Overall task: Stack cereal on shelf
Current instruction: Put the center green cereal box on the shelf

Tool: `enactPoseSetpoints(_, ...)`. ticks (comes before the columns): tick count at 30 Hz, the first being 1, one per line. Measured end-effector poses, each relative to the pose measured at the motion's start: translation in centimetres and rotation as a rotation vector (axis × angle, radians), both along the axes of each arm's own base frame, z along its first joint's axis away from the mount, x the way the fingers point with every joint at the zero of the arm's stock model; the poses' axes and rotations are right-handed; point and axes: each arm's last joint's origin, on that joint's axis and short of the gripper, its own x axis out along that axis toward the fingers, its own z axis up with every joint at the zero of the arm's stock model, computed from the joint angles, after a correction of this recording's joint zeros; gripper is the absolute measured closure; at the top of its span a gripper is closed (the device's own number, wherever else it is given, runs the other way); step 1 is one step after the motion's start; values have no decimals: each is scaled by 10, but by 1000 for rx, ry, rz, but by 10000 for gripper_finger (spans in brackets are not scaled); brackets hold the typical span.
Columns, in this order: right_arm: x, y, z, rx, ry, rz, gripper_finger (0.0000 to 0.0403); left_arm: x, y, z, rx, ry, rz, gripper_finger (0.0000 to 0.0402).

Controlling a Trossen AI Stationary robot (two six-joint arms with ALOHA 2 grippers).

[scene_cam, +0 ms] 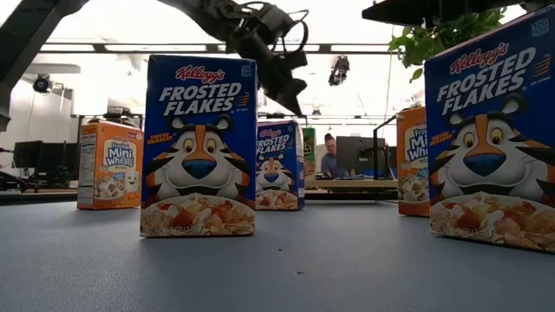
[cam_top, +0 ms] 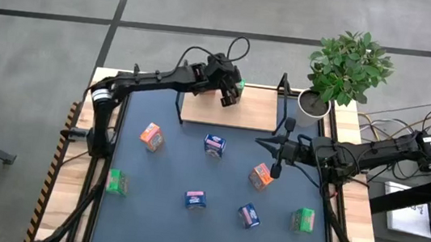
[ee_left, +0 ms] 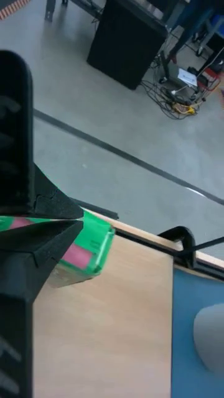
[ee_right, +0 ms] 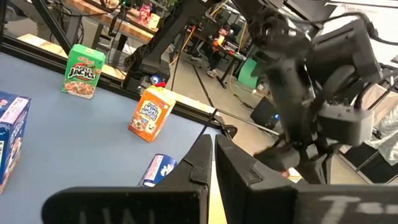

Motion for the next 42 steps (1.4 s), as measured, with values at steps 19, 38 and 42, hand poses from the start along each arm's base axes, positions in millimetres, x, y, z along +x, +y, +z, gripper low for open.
enactPoseSetpoints(19,24,-5,2,97,10,-136,392,-98,-152,58,-104,-237,-486,402)
enactPoseSetpoints(38,133,-83,25,232,400,-480,394,-215,-185,13,-38,-594,-546,402)
enactPoseSetpoints(42,146,-113,21,234,522,-565,394,-223,-185,5,-29,-603,-549,402)
